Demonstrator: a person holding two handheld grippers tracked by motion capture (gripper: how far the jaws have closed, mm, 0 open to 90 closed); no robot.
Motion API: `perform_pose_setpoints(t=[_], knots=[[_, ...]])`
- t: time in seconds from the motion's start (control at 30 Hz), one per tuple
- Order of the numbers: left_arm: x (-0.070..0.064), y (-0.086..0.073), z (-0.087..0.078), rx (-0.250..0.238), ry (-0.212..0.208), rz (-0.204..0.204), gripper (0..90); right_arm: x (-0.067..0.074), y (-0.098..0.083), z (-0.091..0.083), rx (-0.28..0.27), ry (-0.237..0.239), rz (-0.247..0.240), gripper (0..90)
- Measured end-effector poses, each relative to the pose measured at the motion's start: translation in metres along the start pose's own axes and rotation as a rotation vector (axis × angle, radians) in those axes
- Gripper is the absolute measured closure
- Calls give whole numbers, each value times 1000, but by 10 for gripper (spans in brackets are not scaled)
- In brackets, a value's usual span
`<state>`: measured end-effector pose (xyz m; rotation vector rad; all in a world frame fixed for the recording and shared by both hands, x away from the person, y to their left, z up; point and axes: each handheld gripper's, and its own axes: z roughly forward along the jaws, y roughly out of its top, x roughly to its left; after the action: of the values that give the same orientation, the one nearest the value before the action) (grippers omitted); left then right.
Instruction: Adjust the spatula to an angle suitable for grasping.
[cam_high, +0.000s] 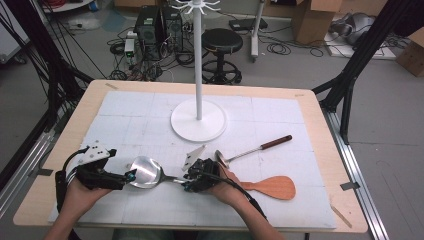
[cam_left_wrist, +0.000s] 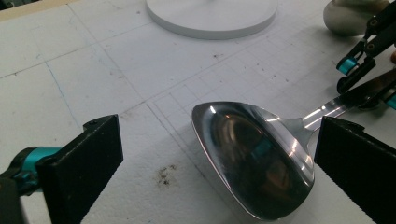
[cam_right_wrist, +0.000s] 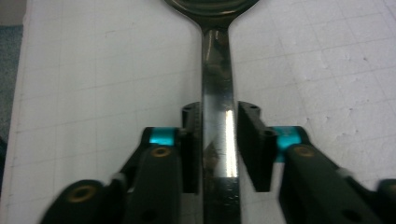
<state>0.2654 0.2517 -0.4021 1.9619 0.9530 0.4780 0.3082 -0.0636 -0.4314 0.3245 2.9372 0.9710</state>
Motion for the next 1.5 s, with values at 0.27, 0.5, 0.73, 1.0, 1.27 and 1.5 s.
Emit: perform_pose_setpoints(t=[0.27, 0.5, 0.73, 1.0, 1.27, 1.5], knots=[[-3, 1, 2, 8, -11, 17, 17, 3, -17, -26, -94, 9, 57, 541], [-5, 1, 4, 11, -21, 23, 17, 7, -43, -46, -112, -5, 93, 494], [-6, 3, 6, 16, -37, 33, 17, 12, -62, -55, -98, -23, 91, 515], [-11, 9, 10, 15, -87, 55, 18, 11, -80, -59, -59, -37, 97, 576], [-16, 18, 19, 28, -176, 79, 18, 5, -80, -52, -62, -15, 74, 666], [-21, 21, 23, 46, -221, 103, 45, 4, -74, -51, -36, -7, 47, 679]])
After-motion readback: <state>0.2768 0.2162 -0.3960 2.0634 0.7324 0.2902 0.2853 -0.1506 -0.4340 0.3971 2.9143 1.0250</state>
